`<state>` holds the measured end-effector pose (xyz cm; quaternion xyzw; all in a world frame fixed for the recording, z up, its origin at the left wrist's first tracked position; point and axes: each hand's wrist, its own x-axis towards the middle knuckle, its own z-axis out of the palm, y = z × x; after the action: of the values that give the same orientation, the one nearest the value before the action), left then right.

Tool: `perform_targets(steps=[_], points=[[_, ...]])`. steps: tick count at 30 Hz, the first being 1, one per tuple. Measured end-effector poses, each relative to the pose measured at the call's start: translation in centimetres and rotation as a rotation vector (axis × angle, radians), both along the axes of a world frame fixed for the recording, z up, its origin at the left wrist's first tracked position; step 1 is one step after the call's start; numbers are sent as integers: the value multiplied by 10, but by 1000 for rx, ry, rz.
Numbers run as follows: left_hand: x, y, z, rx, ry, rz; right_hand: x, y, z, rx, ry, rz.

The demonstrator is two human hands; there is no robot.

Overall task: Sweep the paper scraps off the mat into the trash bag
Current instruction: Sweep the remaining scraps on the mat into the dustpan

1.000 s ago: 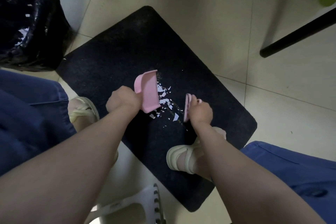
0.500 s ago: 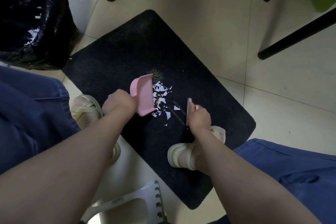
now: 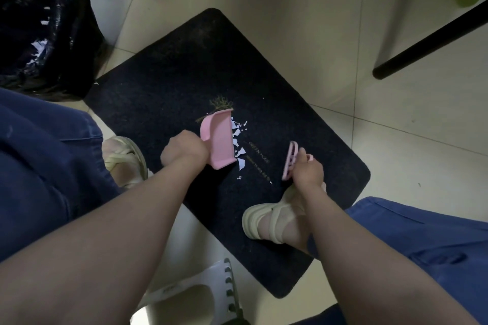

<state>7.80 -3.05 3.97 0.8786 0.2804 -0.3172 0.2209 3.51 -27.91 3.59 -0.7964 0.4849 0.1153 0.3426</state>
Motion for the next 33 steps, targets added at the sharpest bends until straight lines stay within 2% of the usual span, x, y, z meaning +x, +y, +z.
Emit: perform_targets(steps=[3, 7, 10, 13, 16, 19, 21, 24, 27, 30, 33], points=[[4, -10, 2, 2, -4, -19, 2, -3, 8, -83, -110, -3], [5, -21, 2, -8, -25, -55, 1, -23, 11, -297, -33, 87], [3, -25, 3, -1, -21, -66, -9, -27, -1, -158, 32, 157], [4, -24, 6, -1, -10, -63, -14, -19, -4, -27, -89, 183], [8, -25, 10, -3, -20, -63, -7, -19, 8, -180, -135, 184], [10, -28, 12, 0, -29, -72, -9, -30, 11, -290, -17, 201], [8, -29, 12, -6, -25, -87, -14, -30, 5, -219, 64, 231], [6, -27, 11, -17, -18, -86, -18, -19, 0, -92, -26, 206], [7, -25, 11, -20, -29, -87, -13, -16, 11, -185, -122, 116], [7, -23, 11, -22, -22, -92, -13, -27, 14, -315, -48, 120], [4, -18, 10, -10, -19, -88, -17, -22, 4, -205, 101, 247]])
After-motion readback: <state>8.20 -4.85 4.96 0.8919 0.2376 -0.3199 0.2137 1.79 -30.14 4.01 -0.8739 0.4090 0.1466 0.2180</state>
